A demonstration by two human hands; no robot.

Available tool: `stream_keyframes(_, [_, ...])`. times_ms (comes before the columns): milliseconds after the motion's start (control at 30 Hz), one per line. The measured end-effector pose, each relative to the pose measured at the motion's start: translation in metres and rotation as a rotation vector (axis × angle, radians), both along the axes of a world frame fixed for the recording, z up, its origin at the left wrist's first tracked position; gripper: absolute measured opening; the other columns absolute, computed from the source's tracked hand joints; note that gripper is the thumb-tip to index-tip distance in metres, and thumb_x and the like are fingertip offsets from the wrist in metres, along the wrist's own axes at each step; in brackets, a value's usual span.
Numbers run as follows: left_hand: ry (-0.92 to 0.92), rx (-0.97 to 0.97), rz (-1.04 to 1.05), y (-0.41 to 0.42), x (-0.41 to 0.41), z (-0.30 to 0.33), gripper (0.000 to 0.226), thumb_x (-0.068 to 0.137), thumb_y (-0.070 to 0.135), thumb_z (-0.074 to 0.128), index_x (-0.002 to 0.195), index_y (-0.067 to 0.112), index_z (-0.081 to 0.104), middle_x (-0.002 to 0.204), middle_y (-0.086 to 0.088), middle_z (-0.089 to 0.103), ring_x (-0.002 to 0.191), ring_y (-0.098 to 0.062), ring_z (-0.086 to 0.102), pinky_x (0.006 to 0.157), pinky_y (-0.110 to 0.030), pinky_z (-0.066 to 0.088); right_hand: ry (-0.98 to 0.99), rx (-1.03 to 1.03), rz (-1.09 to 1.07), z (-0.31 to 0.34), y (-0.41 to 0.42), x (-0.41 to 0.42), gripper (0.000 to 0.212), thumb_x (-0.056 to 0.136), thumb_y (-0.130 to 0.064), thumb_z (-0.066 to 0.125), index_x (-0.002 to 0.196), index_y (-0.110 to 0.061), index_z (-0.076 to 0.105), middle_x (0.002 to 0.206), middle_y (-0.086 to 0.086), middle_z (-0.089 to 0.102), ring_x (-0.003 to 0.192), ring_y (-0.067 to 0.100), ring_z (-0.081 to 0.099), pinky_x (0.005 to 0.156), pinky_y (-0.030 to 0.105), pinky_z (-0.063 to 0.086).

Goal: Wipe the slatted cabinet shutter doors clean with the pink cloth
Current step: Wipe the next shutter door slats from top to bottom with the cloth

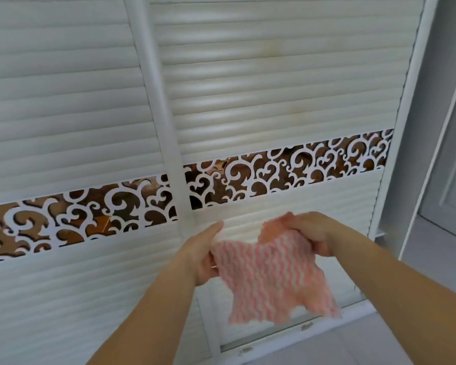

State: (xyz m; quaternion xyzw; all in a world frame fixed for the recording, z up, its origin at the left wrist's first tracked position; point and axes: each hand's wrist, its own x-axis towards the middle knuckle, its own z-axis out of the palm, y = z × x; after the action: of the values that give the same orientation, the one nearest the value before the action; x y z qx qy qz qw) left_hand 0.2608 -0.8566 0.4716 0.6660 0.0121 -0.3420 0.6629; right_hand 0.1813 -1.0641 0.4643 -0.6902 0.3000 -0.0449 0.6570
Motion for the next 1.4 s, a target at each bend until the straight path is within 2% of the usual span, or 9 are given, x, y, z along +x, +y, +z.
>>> stream_keyframes(267, [-0.079,-0.146,0.025,-0.014,0.025,0.001,0.079,0.084,-0.006,0.057,0.146,0.026,0.019,0.129,-0.021,0.05,0.095,-0.032,0.06,0.074,-0.044,0.05,-0.194,0.314,-0.073,0.0,-0.021,-0.016,0.093,0.085,-0.002,0.065,0.152,-0.024,0.005,0.129,0.018,0.052,0.097,0.028,0.06,0.071,0.043,0.051])
stream_keyframes(400, [-0.214,-0.113,0.056,-0.018,0.033,0.008,0.07,0.084,-0.009,0.056,0.141,0.026,0.034,0.139,-0.019,0.04,0.1,-0.031,0.059,0.08,-0.044,0.053,-0.153,0.121,0.034,0.001,-0.017,-0.015,0.096,0.079,0.018,0.062,0.15,-0.029,0.019,0.128,0.02,0.053,0.099,0.027,0.06,0.078,0.04,0.053])
stream_keyframes(600, [-0.71,0.225,0.103,-0.013,0.041,0.02,0.051,0.083,0.006,0.066,0.129,0.02,0.048,0.127,-0.011,0.048,0.088,-0.018,0.051,0.074,-0.028,0.045,0.012,-0.735,-0.097,0.017,-0.014,-0.009,0.067,0.077,-0.013,0.078,0.136,-0.024,0.046,0.125,0.009,0.055,0.102,0.023,0.055,0.085,0.035,0.052])
stream_keyframes(800, [-0.782,0.13,0.073,-0.005,0.046,0.031,0.018,0.085,0.006,0.063,0.095,0.02,0.066,0.116,0.003,0.057,0.091,-0.01,0.051,0.077,-0.026,0.042,-0.212,-0.521,-0.14,0.03,-0.012,-0.009,0.012,0.086,-0.007,0.067,0.089,-0.017,0.072,0.107,0.006,0.067,0.08,0.022,0.063,0.078,0.038,0.055])
stream_keyframes(933, [-0.752,0.068,-0.13,-0.003,0.041,0.042,0.018,0.078,0.014,0.072,0.095,0.019,0.069,0.095,0.006,0.064,0.091,-0.011,0.059,0.066,-0.019,0.042,-0.182,-0.495,0.017,0.04,-0.015,-0.016,0.022,0.082,-0.015,0.073,0.104,-0.011,0.073,0.097,0.001,0.069,0.091,0.016,0.063,0.084,0.028,0.05])
stream_keyframes(1067, [-1.038,0.436,-0.352,-0.022,0.041,0.047,0.044,0.076,0.017,0.074,0.118,0.019,0.062,0.112,0.002,0.062,0.099,-0.014,0.057,0.065,-0.018,0.043,0.037,-0.963,0.135,0.048,-0.024,-0.014,0.027,0.078,-0.023,0.077,0.103,-0.018,0.071,0.093,-0.006,0.065,0.081,0.009,0.057,0.071,0.016,0.041])
stream_keyframes(1167, [-1.265,0.569,-0.327,-0.041,0.04,0.053,0.007,0.083,0.016,0.065,0.085,0.013,0.072,0.082,-0.004,0.065,0.076,-0.013,0.053,0.071,-0.022,0.042,0.058,-1.069,0.045,0.054,-0.043,-0.011,0.017,0.081,-0.032,0.073,0.078,-0.016,0.074,0.071,-0.001,0.065,0.063,0.012,0.054,0.058,0.017,0.04])
stream_keyframes(1267, [-1.248,0.569,-0.208,-0.063,0.047,0.055,0.036,0.082,0.024,0.065,0.049,0.014,0.055,0.065,-0.007,0.055,0.069,-0.014,0.048,0.06,-0.024,0.035,0.007,-1.002,-0.093,0.06,-0.073,-0.011,0.026,0.077,-0.043,0.074,0.071,-0.017,0.072,0.077,0.002,0.068,0.071,0.013,0.059,0.069,0.025,0.049])
stream_keyframes(1400, [-0.931,0.319,-0.141,-0.103,0.041,0.066,0.027,0.08,0.026,0.065,0.079,-0.002,0.065,0.074,-0.005,0.055,0.072,-0.022,0.052,0.062,-0.029,0.038,-0.145,-0.578,-0.11,0.073,-0.101,-0.01,0.032,0.087,-0.031,0.065,0.096,0.0,0.064,0.092,0.01,0.067,0.081,0.023,0.061,0.074,0.031,0.048])
